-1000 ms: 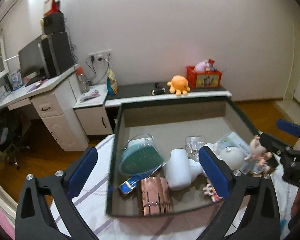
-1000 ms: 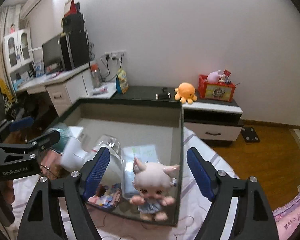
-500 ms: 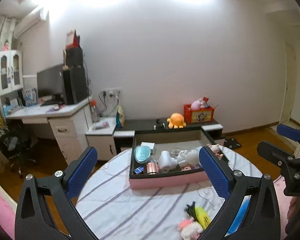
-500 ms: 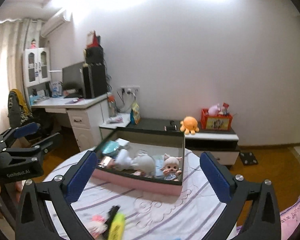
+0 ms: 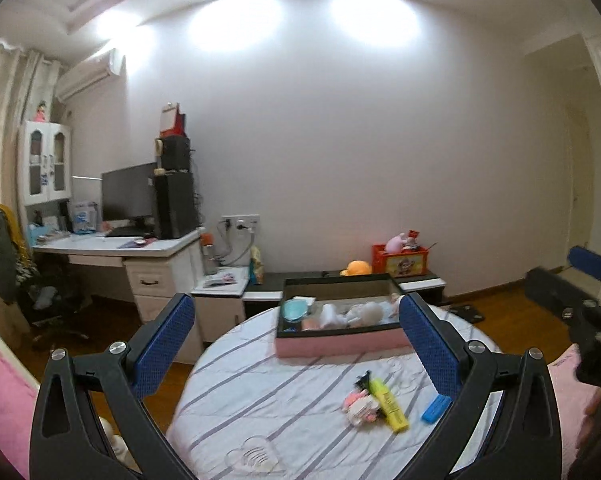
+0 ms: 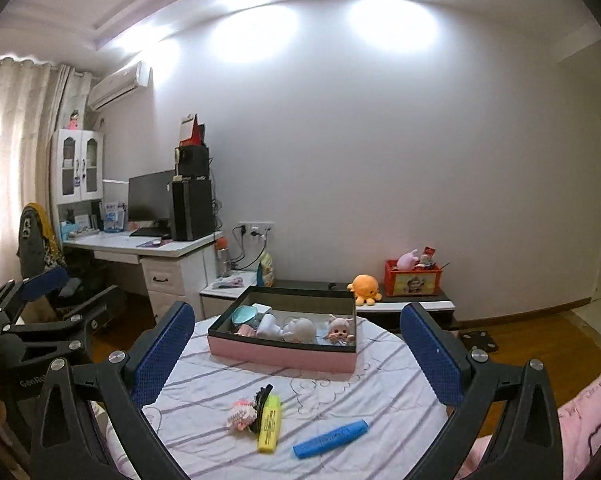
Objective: Organize rigid objects
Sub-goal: 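Withdraw both tools back from the pink box toward the remaining items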
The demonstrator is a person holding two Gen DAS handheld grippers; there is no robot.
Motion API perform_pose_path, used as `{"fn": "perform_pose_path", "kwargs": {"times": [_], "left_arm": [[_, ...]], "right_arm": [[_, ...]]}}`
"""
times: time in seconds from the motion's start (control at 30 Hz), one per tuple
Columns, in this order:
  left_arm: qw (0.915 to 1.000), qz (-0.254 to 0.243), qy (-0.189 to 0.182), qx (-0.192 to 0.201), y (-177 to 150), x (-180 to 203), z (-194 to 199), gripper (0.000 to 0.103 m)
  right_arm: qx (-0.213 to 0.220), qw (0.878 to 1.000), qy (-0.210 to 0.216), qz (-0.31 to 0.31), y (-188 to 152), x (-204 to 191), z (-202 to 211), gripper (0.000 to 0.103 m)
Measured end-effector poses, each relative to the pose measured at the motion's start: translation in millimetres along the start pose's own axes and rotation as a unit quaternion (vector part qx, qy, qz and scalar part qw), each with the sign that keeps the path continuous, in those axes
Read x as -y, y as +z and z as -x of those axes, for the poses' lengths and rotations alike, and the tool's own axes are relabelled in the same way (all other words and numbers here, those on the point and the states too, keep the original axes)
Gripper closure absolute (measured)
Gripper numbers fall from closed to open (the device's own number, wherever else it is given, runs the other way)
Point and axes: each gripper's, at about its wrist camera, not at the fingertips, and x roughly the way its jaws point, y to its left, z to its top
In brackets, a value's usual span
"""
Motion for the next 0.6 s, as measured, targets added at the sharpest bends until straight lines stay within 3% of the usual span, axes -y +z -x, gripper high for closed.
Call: {"fn": "perform_pose_path", "kwargs": {"times": [0.17,0.6], "left_arm": [[1.0,0.005,-0.004,0.002,-2,-5,13,0.0],[0.9999,-0.007,-0.005,-0.006,-8,-2,21,0.0]], "right_arm": [[0.011,1.0,-0.023,0.005,-9,-4,19,0.0],[-0.001,1.0,-0.029,-0.004,-17,-2,25,0.0]]}}
